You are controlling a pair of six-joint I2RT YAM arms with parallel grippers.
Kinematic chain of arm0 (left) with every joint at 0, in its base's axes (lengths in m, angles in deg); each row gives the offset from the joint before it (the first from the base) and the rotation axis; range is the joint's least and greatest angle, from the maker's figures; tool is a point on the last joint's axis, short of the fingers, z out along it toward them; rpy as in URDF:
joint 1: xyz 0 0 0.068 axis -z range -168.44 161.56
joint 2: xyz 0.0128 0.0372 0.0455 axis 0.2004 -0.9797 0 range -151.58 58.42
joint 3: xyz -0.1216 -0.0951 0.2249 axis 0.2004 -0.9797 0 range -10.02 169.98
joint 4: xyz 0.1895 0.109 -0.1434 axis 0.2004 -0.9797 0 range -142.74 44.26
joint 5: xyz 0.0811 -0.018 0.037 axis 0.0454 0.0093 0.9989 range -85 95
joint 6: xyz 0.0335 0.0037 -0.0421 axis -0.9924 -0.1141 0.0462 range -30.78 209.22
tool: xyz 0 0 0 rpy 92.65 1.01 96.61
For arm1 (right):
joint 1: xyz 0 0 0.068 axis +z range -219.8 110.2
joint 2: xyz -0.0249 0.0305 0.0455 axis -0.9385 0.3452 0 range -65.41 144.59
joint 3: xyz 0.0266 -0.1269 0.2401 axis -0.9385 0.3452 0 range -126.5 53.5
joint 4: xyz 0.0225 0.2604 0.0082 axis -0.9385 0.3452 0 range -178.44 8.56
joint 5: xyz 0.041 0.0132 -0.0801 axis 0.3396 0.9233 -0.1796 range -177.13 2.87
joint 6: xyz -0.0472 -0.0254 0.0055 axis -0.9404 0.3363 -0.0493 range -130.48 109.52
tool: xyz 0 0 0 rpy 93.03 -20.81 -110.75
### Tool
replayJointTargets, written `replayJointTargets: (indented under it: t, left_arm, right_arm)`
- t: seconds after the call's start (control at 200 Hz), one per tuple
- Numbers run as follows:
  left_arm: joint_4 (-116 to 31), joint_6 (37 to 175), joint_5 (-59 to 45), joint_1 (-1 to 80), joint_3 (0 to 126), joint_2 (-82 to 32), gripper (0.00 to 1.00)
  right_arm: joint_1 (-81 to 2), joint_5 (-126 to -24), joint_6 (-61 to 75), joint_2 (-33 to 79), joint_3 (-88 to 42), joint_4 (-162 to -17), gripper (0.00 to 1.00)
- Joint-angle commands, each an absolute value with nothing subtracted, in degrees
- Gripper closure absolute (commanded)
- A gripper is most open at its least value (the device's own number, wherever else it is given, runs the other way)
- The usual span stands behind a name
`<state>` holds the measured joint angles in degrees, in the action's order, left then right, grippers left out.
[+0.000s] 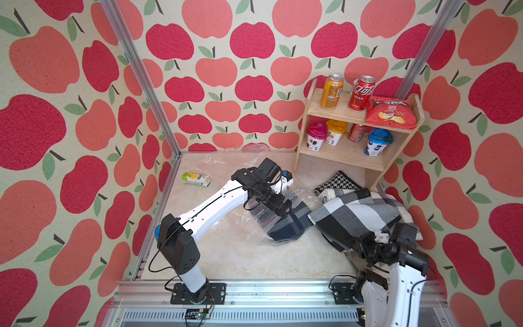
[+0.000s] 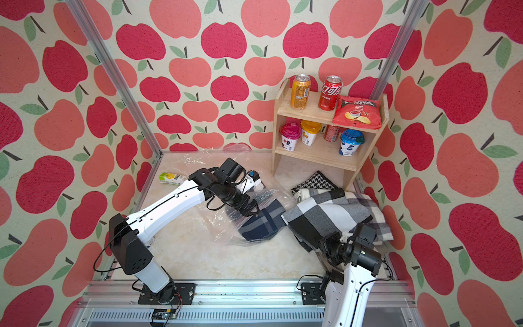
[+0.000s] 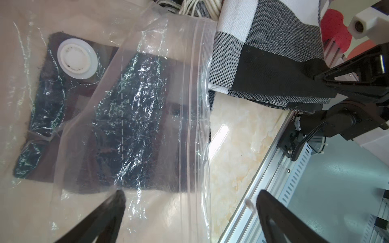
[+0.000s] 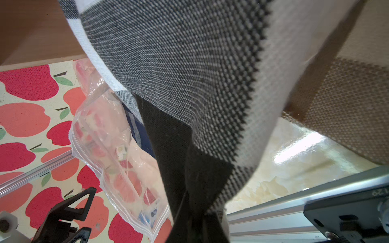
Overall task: Take the scarf out of the vacuum bag
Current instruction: Adjust the scarf at the center of the board, then take out the scarf from the vacuum bag.
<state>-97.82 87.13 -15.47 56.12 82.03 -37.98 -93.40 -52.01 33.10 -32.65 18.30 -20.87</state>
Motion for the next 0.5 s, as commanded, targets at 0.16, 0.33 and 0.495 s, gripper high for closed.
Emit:
replayJointTargets:
  t: [0.16, 0.33, 0.495]
  left_arm:
    - [-98.4, 84.2, -9.6, 61.0, 82.0, -41.8, 0.02]
    - [-99.6, 82.4, -5.3, 62.8, 82.7, -45.4, 0.01]
    - [-100.3, 82.3, 0.5, 63.3, 83.7, -48.3, 0.11]
  right_arm:
    - [-92.8, -47.3, 35.9, -35.2, 16.1, -23.7, 0.0]
    - [-92.7, -45.0, 38.2, -33.9, 14.4, -26.1, 0.0]
    - [-92.1, -44.5, 39.4, -32.7, 11.6, -28.5, 0.0]
